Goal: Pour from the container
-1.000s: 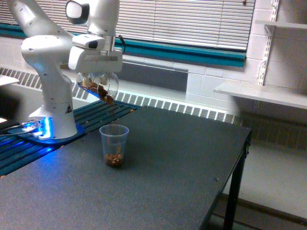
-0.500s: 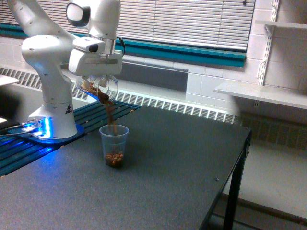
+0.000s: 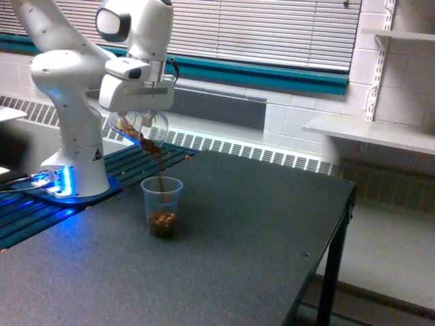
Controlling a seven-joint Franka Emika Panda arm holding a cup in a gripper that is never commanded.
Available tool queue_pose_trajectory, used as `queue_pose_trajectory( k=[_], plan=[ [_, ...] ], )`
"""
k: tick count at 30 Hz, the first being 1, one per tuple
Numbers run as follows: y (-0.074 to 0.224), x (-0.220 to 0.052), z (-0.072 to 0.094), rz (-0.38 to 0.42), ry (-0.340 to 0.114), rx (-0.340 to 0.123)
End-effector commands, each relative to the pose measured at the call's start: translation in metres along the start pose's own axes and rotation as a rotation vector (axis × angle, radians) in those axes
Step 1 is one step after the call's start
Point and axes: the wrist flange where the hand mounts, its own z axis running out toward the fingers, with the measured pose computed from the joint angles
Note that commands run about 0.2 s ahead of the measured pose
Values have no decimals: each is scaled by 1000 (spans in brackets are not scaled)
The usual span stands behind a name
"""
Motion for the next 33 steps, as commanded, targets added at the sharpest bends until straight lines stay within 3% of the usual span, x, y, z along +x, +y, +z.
queue_pose_trajectory(
  k=[1,20,33],
  plan=[
    [-2,-7,18,-13,-22,-26],
    [-8,-4,34,-34,-57,-44],
    [-14,5,37,-57,-74,-53]
  ],
)
